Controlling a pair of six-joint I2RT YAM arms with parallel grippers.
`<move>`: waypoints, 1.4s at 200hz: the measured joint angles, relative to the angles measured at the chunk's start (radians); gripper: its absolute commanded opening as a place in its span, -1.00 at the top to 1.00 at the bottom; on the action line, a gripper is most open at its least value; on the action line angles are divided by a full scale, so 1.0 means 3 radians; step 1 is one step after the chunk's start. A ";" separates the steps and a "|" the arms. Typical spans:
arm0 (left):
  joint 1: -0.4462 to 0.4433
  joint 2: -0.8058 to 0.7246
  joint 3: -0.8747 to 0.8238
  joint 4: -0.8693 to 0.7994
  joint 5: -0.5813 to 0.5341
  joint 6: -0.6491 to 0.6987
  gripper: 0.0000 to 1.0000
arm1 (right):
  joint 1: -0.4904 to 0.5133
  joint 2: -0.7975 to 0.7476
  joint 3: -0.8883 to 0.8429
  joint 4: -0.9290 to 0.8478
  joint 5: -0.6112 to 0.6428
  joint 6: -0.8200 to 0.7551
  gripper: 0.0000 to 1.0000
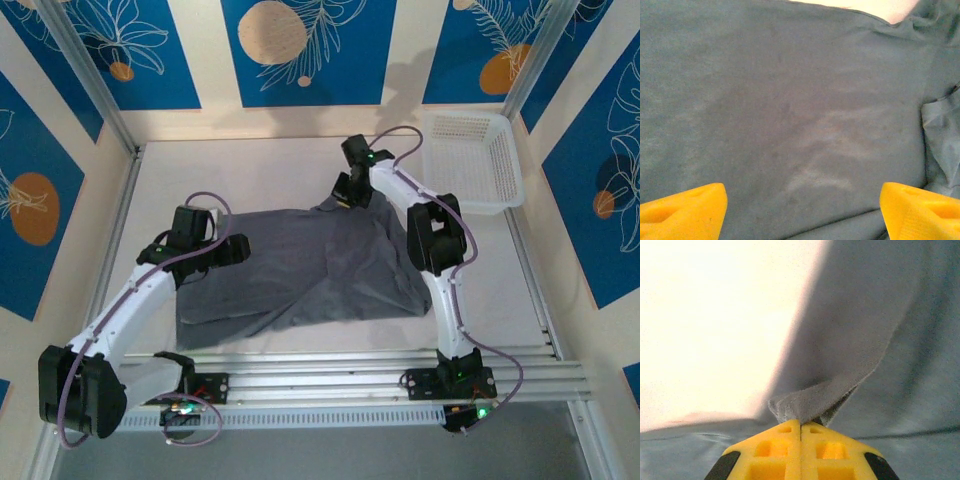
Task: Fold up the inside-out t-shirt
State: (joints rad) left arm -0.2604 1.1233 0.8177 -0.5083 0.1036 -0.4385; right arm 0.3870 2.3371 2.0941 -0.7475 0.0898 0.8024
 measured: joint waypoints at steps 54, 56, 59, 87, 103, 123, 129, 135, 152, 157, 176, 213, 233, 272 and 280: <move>0.0000 -0.0097 -0.0144 0.0009 -0.0015 0.0000 -0.60 | -0.0020 0.1062 0.2562 -0.0352 0.0231 -0.0650 -0.03; 0.0000 -0.0104 -0.0156 0.0009 -0.0022 0.0000 -0.61 | -0.0024 0.1119 0.2681 -0.0408 0.0261 -0.0687 -0.03; 0.0000 -0.0121 -0.0173 0.0004 -0.0024 0.0000 -0.61 | -0.0028 0.1180 0.2819 -0.0476 0.0295 -0.0743 -0.03; 0.0000 -0.0140 -0.0200 -0.0003 -0.0025 0.0000 -0.61 | -0.0142 0.1352 0.3223 -0.1080 0.0496 -0.1270 0.05; 0.0000 -0.0136 -0.0200 -0.0003 -0.0024 0.0000 -0.61 | -0.0278 0.1432 0.3338 -0.1452 0.0553 -0.1507 0.06; 0.0000 -0.0132 -0.0200 -0.0003 -0.0024 0.0000 -0.61 | -0.0492 0.1537 0.3358 -0.1794 0.0579 -0.1748 0.01; 0.0000 -0.0131 -0.0200 -0.0004 -0.0024 0.0000 -0.61 | -0.0543 0.1556 0.3324 -0.1860 0.0577 -0.1808 -0.01; 0.0000 -0.0131 -0.0200 -0.0003 -0.0024 0.0000 -0.61 | -0.0601 0.1575 0.3277 -0.1918 0.0594 -0.1860 -0.03; 0.0000 -0.0131 -0.0200 -0.0003 -0.0024 0.0000 -0.61 | -0.0708 0.1597 0.3114 -0.2019 0.0666 -0.1970 -0.13; 0.0000 -0.0131 -0.0200 -0.0004 -0.0024 0.0000 -0.61 | -0.0726 0.1598 0.3059 -0.2038 0.0676 -0.2007 -0.13; 0.0000 -0.0131 -0.0200 -0.0003 -0.0024 0.0000 -0.61 | -0.0724 0.1607 0.2880 -0.2093 0.0674 -0.2074 -0.13; 0.0000 -0.0102 -0.0200 -0.0003 -0.0025 -0.0001 -0.61 | -0.0619 0.1695 0.2804 -0.2113 0.0642 -0.2138 -0.03; 0.0000 -0.0090 -0.0200 -0.0003 -0.0027 -0.0001 -0.60 | -0.0577 0.1743 0.2797 -0.2111 0.0628 -0.2149 0.05; 0.0000 -0.0064 -0.0189 -0.0011 -0.0153 -0.0064 -0.59 | -0.0577 0.1742 0.2786 -0.2112 0.0581 -0.2174 0.69; 0.0000 -0.0027 -0.0165 -0.0029 -0.0224 -0.0104 -0.56 | -0.0582 0.1741 0.2786 -0.2112 0.0575 -0.2174 0.83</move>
State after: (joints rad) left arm -0.2604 1.1152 0.7681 -0.5171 0.0364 -0.4698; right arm 0.2123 2.8593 2.9299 -1.3811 0.2623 0.1501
